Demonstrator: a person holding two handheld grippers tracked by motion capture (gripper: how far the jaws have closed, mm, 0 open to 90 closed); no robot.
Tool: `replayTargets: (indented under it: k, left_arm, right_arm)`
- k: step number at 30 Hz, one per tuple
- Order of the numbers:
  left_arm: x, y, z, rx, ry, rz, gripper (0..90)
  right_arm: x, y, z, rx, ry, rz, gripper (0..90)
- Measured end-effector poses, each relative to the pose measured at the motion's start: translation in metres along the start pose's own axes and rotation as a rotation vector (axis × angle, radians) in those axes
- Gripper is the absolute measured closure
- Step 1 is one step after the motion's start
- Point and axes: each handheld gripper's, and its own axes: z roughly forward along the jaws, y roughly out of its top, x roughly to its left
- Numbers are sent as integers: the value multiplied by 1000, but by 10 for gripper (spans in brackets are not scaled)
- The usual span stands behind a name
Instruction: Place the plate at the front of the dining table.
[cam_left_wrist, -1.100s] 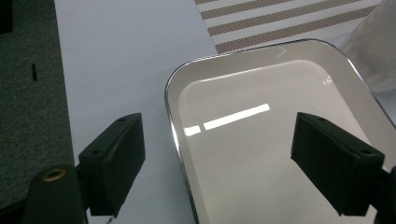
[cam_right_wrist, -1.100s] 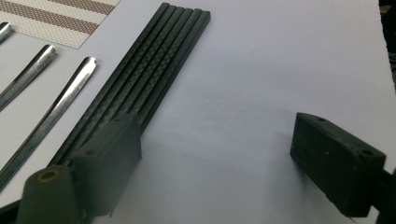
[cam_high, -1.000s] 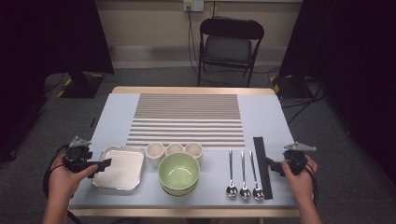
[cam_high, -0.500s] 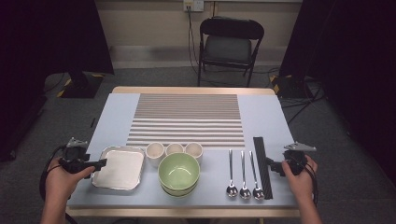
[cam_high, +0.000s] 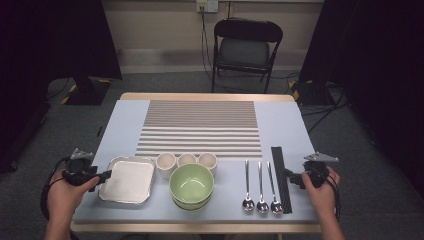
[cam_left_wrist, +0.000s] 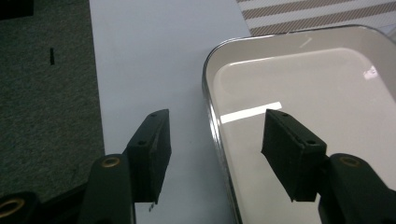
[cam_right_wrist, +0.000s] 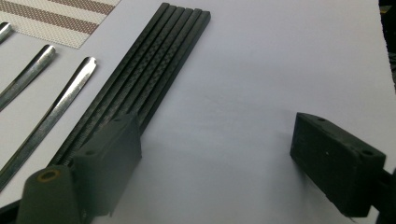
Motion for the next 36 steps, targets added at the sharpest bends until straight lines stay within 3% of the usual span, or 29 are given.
replayTargets:
  k: [5,14,17,27,32,36]
  left_arm:
    - [-2,2,1,-12,-24,0,449]
    - [0,2,0,21,-3,-18,554]
    - [-1,3,-1,20,22,11,582]
    - [-3,4,2,20,0,7,636]
    - [-3,5,1,29,-45,-7,733]
    - [-3,5,2,43,-33,-25,764]
  right_arm:
    - [0,0,0,0,0,0,152]
    - [0,0,0,0,0,1,152]
    - [0,0,0,0,0,1,152]
    - [0,0,0,0,0,1,152]
    - [0,0,0,0,0,1,152]
    - [0,0,0,-1,0,0,152]
